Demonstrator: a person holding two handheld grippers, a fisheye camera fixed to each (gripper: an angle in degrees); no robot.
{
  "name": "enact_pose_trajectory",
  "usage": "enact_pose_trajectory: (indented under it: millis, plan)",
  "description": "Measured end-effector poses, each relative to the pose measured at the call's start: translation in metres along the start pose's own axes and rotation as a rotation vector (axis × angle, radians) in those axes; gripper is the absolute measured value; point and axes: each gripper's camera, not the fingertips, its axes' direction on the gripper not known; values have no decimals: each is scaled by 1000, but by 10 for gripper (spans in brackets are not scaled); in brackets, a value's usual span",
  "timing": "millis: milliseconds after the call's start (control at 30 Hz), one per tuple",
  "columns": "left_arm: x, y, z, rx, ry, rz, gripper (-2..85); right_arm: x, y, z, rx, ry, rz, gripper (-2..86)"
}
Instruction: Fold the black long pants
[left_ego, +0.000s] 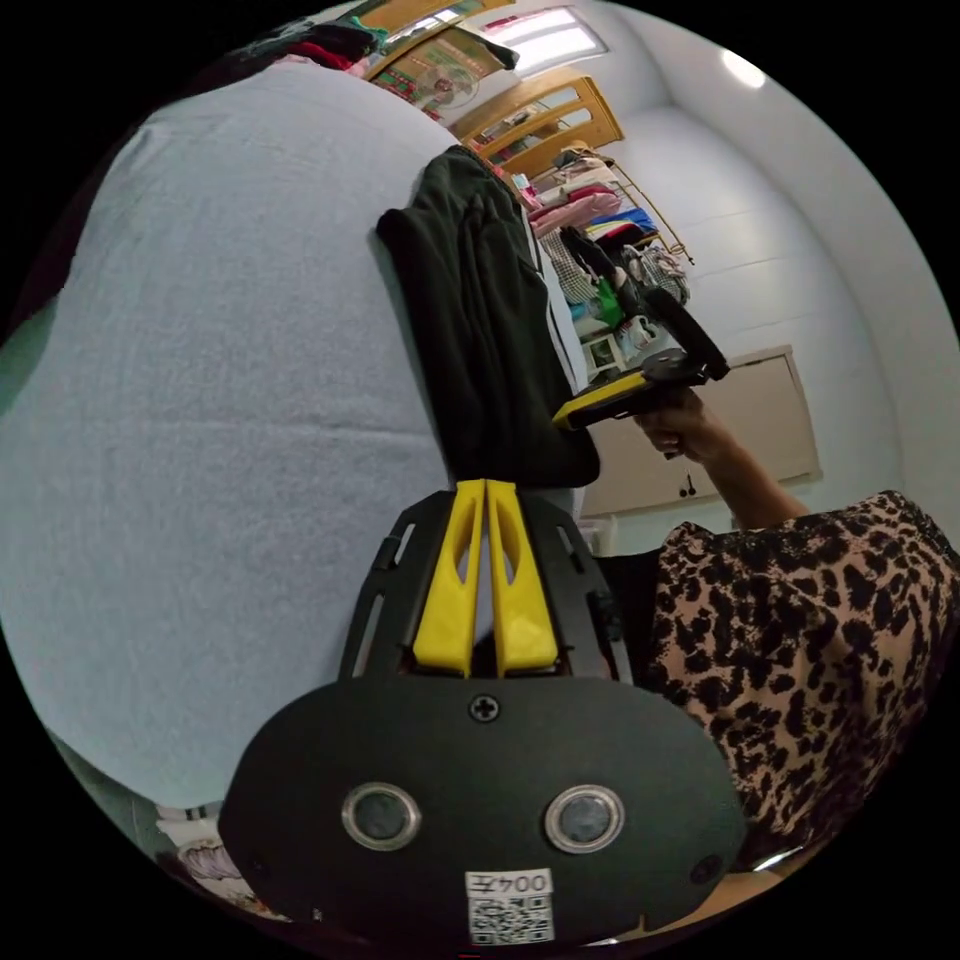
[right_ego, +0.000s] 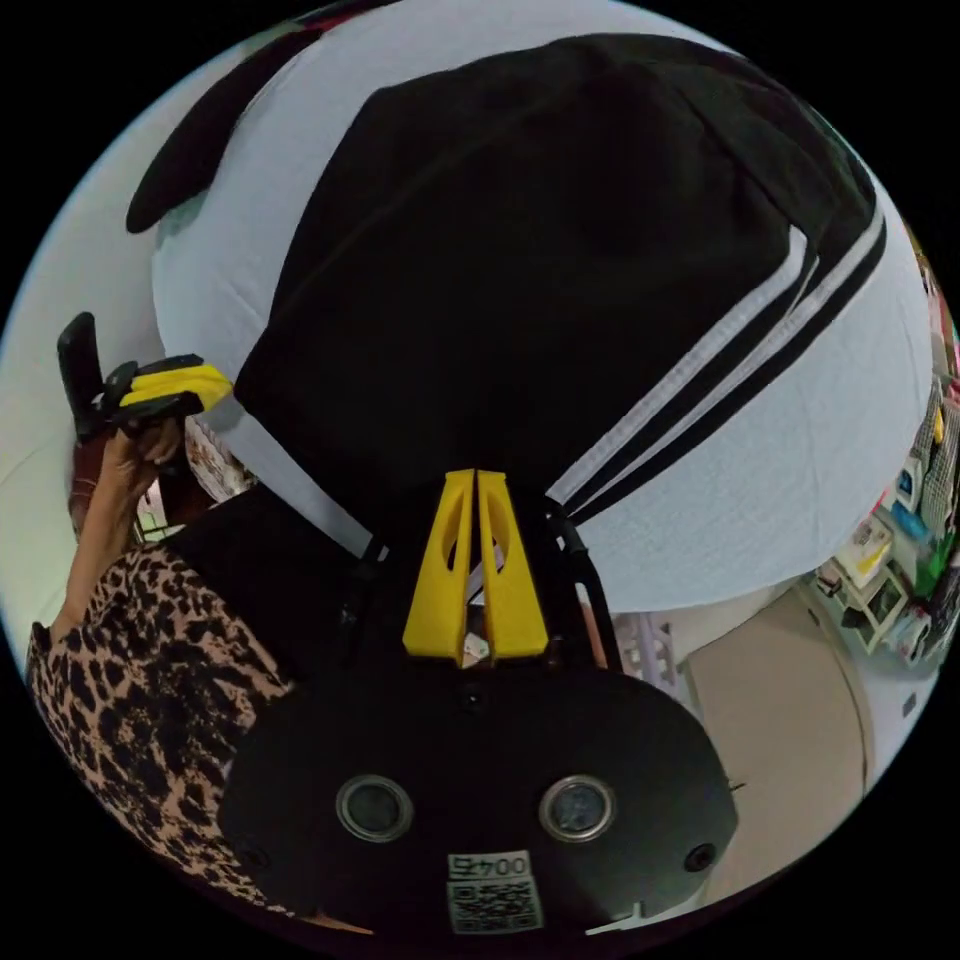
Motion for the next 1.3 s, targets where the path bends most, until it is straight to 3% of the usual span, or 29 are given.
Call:
enact_pose_trajectory:
  millis: [367,900,1133,1300]
  plan:
    - [-3,26,-10,83,-31,-3,2,-10,-14,-34,13,-27,25,-8]
    - [15,3,-6,123,-77,-63,3,-45,-48,-64,-125,158,-229,-8]
    - [42,-13,8,143,-136,-129,4,-37,-51,-73,-141,105,-218,-8]
    - [58,-35,10,142,-277,-114,9,-37,-41,-76,-89,111,-183,-7]
